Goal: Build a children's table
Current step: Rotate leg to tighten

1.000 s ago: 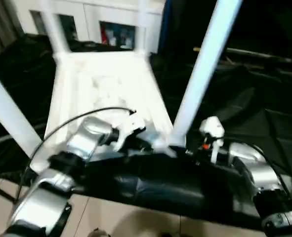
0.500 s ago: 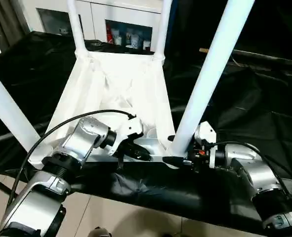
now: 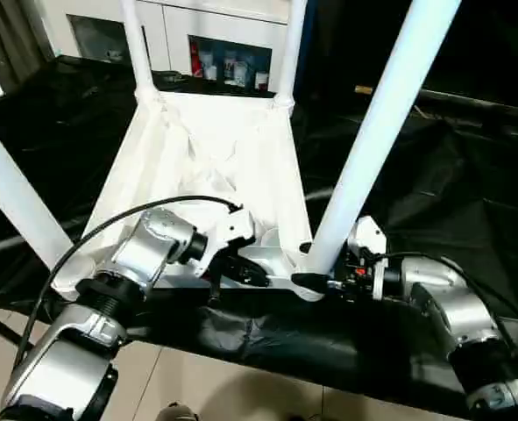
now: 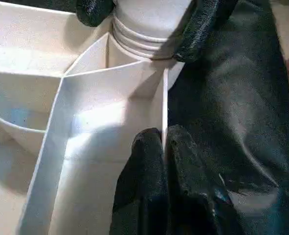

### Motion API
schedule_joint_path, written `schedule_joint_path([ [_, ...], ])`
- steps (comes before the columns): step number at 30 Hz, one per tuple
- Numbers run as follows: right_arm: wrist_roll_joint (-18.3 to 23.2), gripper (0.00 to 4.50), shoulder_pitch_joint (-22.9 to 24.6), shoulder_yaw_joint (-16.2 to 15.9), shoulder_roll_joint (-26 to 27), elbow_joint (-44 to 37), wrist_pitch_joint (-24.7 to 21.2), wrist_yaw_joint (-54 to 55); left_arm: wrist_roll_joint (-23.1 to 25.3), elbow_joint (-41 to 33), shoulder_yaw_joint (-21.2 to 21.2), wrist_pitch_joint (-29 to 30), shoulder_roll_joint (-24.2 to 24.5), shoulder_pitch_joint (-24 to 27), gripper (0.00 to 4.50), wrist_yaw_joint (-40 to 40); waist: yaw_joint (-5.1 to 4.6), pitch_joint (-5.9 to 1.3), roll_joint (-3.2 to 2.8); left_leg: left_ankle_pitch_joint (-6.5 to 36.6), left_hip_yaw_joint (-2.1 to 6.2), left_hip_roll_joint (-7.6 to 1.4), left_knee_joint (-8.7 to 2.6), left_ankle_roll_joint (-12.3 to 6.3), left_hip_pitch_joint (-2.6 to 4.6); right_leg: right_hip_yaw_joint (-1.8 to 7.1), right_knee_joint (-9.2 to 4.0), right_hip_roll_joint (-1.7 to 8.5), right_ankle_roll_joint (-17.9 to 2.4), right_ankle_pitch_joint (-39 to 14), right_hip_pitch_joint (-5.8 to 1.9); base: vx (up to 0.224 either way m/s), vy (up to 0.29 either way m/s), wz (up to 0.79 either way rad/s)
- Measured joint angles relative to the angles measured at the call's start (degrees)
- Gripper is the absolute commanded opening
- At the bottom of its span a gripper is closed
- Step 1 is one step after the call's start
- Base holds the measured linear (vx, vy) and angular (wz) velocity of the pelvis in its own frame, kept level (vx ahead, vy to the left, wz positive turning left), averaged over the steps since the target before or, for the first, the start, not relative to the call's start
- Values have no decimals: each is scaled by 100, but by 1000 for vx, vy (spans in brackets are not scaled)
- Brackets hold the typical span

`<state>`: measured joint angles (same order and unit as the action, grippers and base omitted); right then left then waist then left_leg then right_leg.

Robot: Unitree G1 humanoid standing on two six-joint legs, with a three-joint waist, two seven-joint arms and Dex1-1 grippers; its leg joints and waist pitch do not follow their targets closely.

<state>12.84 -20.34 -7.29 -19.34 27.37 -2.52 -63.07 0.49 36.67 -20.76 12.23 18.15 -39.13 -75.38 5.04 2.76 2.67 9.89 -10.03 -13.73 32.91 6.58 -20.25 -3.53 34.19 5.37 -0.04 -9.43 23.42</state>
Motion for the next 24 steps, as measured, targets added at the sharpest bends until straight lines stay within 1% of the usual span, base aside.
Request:
schedule_joint_path([
  [2,-105,266,-33,102,157,172,51,578,106,239,37,-44,-203,-99,0,385,-21,-3,-4,1,-1,1,0,1,20,4,-2,-1,0,1,-23,0,0,0],
  [3,-192,266,-162,243,352,410,76,1127,199,431,80,-70,-364,-195,0,776,-58,-5,-4,1,-1,3,0,2,26,6,-2,-1,17,-10,-37,0,0,0],
  [5,-280,266,-416,466,650,810,62,2102,335,690,169,-56,-679,-313,0,1482,-154,-11,-18,1,4,9,-1,2,28,5,-10,0,36,-21,-36,-30,0,-2],
  [8,-392,266,-685,705,1025,1140,-47,3269,483,928,220,40,-1062,-429,0,2279,-218,-22,-50,1,19,10,3,2,29,-5,-18,-2,37,-22,-33,0,0,0],
  [11,-482,266,-722,757,1164,1161,-98,3800,523,1009,238,91,-1263,-431,0,2624,-287,-52,-98,1,25,12,3,2,27,-10,-22,-3,38,-22,-36,0,0,0],
  [13,-647,266,-723,743,1190,1168,-18,3890,565,1103,254,53,-1319,-458,0,2679,-303,-72,-131,1,29,13,3,2,24,-12,-27,-3,38,-22,-39,0,0,0],
  [14,-696,322,-722,737,1190,1179,26,3899,588,1133,255,33,-1334,-471,0,2682,-306,-79,-144,2,29,16,3,1,25,-11,-27,-2,38,-22,-39,0,0,0],
  [15,-792,322,-723,724,1190,1203,95,3906,594,1175,262,18,-1347,-490,0,2684,-308,-83,-158,2,32,19,3,1,25,-10,-28,-1,38,-22,-38,0,0,0],
  [16,-905,336,-723,692,1189,1223,151,3933,595,1206,264,8,-1354,-510,0,2681,-308,-83,-160,2,32,20,3,1,25,-10,-28,-1,38,-22,-38,0,0,0],
  [17,-1001,339,-721,668,1189,1232,210,3939,595,1225,273,-6,-1353,-525,0,2668,-311,-82,-158,2,36,20,3,1,21,-12,-29,-2,38,-22,-35,0,0,0],
  [18,-1056,359,-719,637,1185,1235,261,3939,595,1239,289,-19,-1353,-533,0,2646,-315,-81,-159,2,37,19,2,1,17,-14,-37,-2,38,-22,-33,0,0,0],
  [19,-1074,359,-708,623,1178,1234,300,3924,595,1239,301,-24,-1348,-533,0,2614,-319,-79,-162,2,37,20,3,1,15,-14,-40,-2,38,-22,-33,0,0,0],
  [20,-1069,380,-690,608,1155,1223,332,3885,594,1238,307,-36,-1339,-533,0,2571,-322,-79,-162,2,37,20,3,1,14,-12,-43,-2,37,-21,-33,0,0,0],
  [23,-939,380,-574,497,916,1072,438,3258,527,1193,313,-118,-1205,-519,0,2229,-323,-77,-163,2,36,19,2,0,2,-12,-49,-2,35,-12,-28,0,0,0],
  [24,-851,380,-465,448,765,926,460,2908,459,1129,314,-144,-1127,-471,0,2024,-320,-77,-164,2,36,18,0,0,-2,-11,-49,-2,32,1,-28,0,0,0],
])
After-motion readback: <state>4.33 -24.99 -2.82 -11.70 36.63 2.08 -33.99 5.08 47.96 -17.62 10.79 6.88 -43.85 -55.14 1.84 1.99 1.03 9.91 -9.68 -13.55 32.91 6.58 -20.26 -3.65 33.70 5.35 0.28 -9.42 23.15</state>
